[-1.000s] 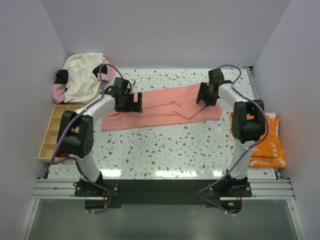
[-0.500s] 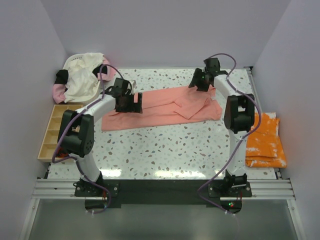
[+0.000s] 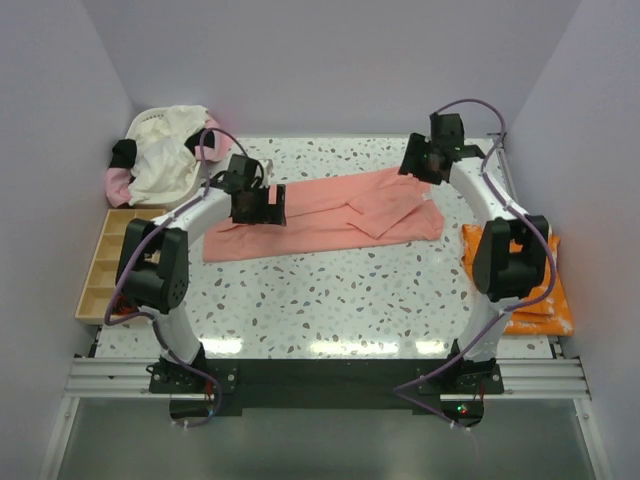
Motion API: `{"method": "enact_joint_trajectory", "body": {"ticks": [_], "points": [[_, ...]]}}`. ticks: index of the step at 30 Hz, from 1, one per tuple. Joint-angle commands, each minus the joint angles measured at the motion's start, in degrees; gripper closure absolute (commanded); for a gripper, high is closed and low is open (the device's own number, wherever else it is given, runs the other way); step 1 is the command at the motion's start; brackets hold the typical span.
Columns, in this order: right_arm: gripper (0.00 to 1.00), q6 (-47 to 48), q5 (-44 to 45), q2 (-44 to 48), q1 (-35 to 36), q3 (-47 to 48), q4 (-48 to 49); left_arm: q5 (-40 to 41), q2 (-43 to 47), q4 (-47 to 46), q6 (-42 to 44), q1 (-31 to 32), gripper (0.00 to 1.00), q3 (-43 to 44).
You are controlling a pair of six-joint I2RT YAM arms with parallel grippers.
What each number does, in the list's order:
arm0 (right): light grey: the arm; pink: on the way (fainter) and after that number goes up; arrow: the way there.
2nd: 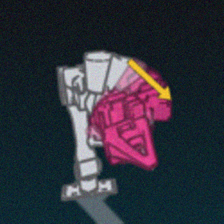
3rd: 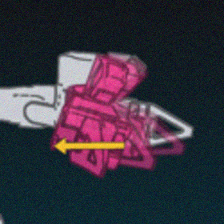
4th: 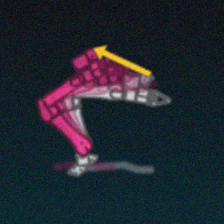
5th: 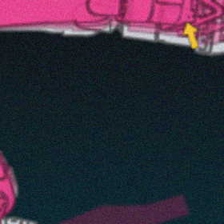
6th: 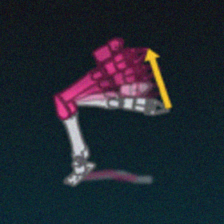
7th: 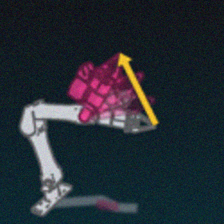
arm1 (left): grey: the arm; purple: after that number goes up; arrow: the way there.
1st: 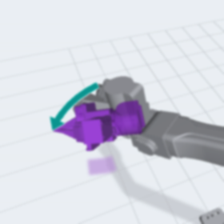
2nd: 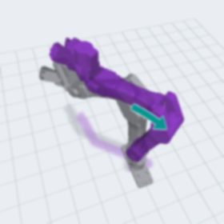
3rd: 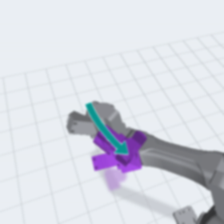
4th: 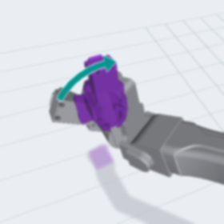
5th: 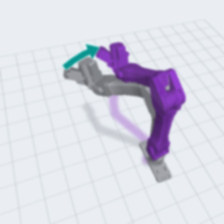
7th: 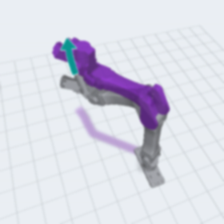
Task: Fold and stack the t-shirts
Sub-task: Rotate the tshirt 90 degrees
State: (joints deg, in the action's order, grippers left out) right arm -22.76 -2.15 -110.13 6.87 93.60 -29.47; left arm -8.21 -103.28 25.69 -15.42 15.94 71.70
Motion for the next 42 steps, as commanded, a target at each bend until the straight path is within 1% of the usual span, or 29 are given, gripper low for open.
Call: {"method": "enact_joint_trajectory", "body": {"ticks": [1, 2, 3, 4, 6, 7, 10, 13, 17, 20, 22, 25, 26, 27, 28, 29, 30, 31, 32, 33, 34, 35, 36, 37, 38, 40, 41, 42], "points": [[0.38, 3.2, 6.1, 4.1, -0.4, -3.9, -2.6, -2.6, -3.0, -1.8, -0.6, 0.4, 0.0, 9.6], [0.38, 3.1, 3.0, 4.1, -0.5, -4.7, -2.3, -2.5, -4.0, -2.0, -0.6, 0.4, 0.0, 11.9], [0.39, 3.0, 2.2, 4.1, -0.5, -7.0, 0.1, -2.0, -5.1, -2.1, -0.4, 0.4, 0.0, 14.2], [0.4, 1.9, 0.2, 4.1, -0.5, -8.3, 1.5, -1.6, -7.7, -1.9, -0.4, 0.4, 0.0, 19.3], [0.4, 0.4, -3.7, 3.9, -0.4, -11.6, 4.2, -0.8, -12.3, -1.8, -0.1, 0.4, 0.0, 24.1], [0.41, -0.7, -5.0, 3.3, -0.4, -12.3, 6.3, -0.8, -13.8, -2.0, 0.0, 0.4, 0.0, 28.0], [0.42, -2.1, -7.2, 1.2, -0.1, -13.4, 8.3, -0.1, -19.5, -3.4, 1.6, 0.4, 0.0, 32.2], [0.42, -2.6, -7.3, -0.6, 0.5, -14.5, 9.5, 1.7, -24.3, -2.9, 2.5, 0.3, 0.0, 33.3], [0.42, -2.8, -5.8, -3.3, 0.7, -14.0, 7.8, 2.8, -26.9, 0.2, 0.7, 0.4, 0.0, 30.4], [0.41, -3.3, -4.4, -5.8, 0.8, -12.0, 5.4, 3.0, -25.9, 2.7, -2.1, 0.5, 0.0, 24.7], [0.41, -3.3, -3.6, -7.3, 0.9, -10.1, 3.3, 3.8, -23.5, 2.8, -3.1, 0.8, 0.0, 18.2], [0.4, -2.8, -3.5, -11.8, 0.9, -4.8, 0.1, 3.2, -19.9, 5.3, -5.8, 1.4, 0.0, 11.3], [0.4, -2.6, -3.4, -14.0, 0.9, -1.4, -0.5, 1.0, -17.2, 5.2, -6.8, 1.6, 0.0, 9.0], [0.4, -2.4, -3.3, -15.5, 0.9, 0.4, -1.9, -0.2, -15.7, 4.8, -7.3, 2.2, 0.0, 3.8], [0.4, -2.2, -3.3, -16.7, 1.0, 2.2, -2.3, -1.4, -14.1, 2.8, -7.7, 2.5, 0.0, 0.8], [0.4, -2.2, -3.6, -17.9, 1.0, 5.9, -2.8, -3.5, -10.7, 1.9, -8.4, 2.9, 0.0, -2.2], [0.4, -1.8, -4.3, -20.9, 0.9, 8.3, -4.9, -4.4, -9.1, 1.4, -9.0, 3.4, 0.0, -7.3], [0.4, -1.6, -4.8, -22.3, 1.0, 10.7, -5.9, -5.5, -7.6, 0.7, -9.5, 3.6, 0.0, -9.6], [0.4, -1.5, -5.4, -23.9, 1.3, 15.1, -6.7, -7.9, -4.7, 0.2, -10.4, 3.9, 0.0, -11.9], [0.39, -1.1, -5.8, -26.5, 1.5, 17.3, -8.0, -9.0, -3.0, -0.3, -11.0, 4.8, 0.0, -16.4], [0.39, -1.0, -6.2, -28.2, 1.8, 19.4, -8.5, -10.4, -1.4, -1.3, -11.7, 5.4, 0.0, -18.7], [0.39, -1.0, -6.9, -29.9, 2.0, 24.9, -9.6, -14.9, 1.7, -2.2, -12.7, 6.0, 0.0, -21.0], [0.39, -0.6, -8.5, -31.6, 2.3, 28.0, -12.2, -16.6, 3.0, -2.8, -13.1, 7.7, 0.0, -24.8], [0.39, -0.5, -9.4, -35.6, 2.7, 31.2, -13.6, -18.1, 4.0, -2.9, -13.7, 8.7, 0.0, -26.4], [0.38, -0.4, -10.2, -37.7, 3.0, 38.1, -15.2, -21.4, 6.2, -3.5, -14.8, 9.7, 0.0, -28.0], [0.38, -0.5, -14.4, -43.3, 3.9, 44.4, -18.6, -24.6, 7.9, -4.2, -15.5, 13.9, 0.0, -31.6], [0.37, -1.2, -15.7, -44.6, 4.2, 48.7, -18.9, -26.8, 8.5, -3.8, -15.8, 15.4, 0.0, -31.8], [0.37, -1.5, -20.0, -45.3, 4.6, 49.6, -17.0, -27.7, 8.8, -3.5, -15.9, 18.2, 0.0, -31.8]]}}
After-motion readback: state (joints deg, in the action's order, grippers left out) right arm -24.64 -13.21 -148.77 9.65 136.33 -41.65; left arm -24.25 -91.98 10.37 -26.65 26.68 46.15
